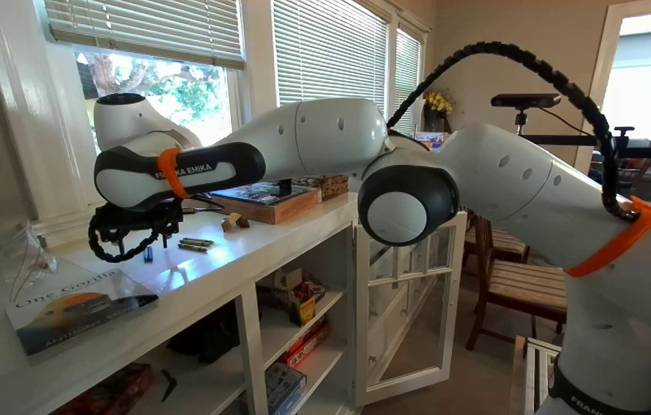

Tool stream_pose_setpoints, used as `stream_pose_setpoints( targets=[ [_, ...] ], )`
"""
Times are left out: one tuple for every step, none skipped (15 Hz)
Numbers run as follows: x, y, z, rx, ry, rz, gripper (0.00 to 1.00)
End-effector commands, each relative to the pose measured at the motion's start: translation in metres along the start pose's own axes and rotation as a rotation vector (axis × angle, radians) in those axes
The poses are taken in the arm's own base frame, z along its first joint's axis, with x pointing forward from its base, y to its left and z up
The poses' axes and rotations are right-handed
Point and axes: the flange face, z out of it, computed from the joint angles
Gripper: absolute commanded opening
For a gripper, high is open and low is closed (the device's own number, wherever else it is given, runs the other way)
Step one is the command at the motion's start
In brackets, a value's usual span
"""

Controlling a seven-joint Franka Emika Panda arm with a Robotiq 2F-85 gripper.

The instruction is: Use the blue crayon to color the paper

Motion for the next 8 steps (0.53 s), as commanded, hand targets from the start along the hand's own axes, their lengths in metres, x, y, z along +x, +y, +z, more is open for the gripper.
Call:
stream_pose_setpoints(
  targets=[
    [-0.0028,0.0013,0.0050,0.010,-0.068,0.020,0.58],
    [-0.0023,0.0016,0.0046,0.012,-0.069,0.020,0.56],
    [-0.0018,0.0022,0.0039,0.011,-0.072,0.021,0.49],
    [-0.0013,0.0030,0.0035,0.008,-0.077,0.022,0.40],
    [-0.0008,0.0038,0.0031,0.006,-0.079,0.023,0.32],
    [-0.0005,0.0045,0.0027,0.005,-0.085,0.024,0.25],
    [-0.0003,0.0047,0.0029,0.005,-0.086,0.025,0.17],
    [0.0001,0.0052,0.0028,0.005,-0.088,0.026,0.10]
  ],
)
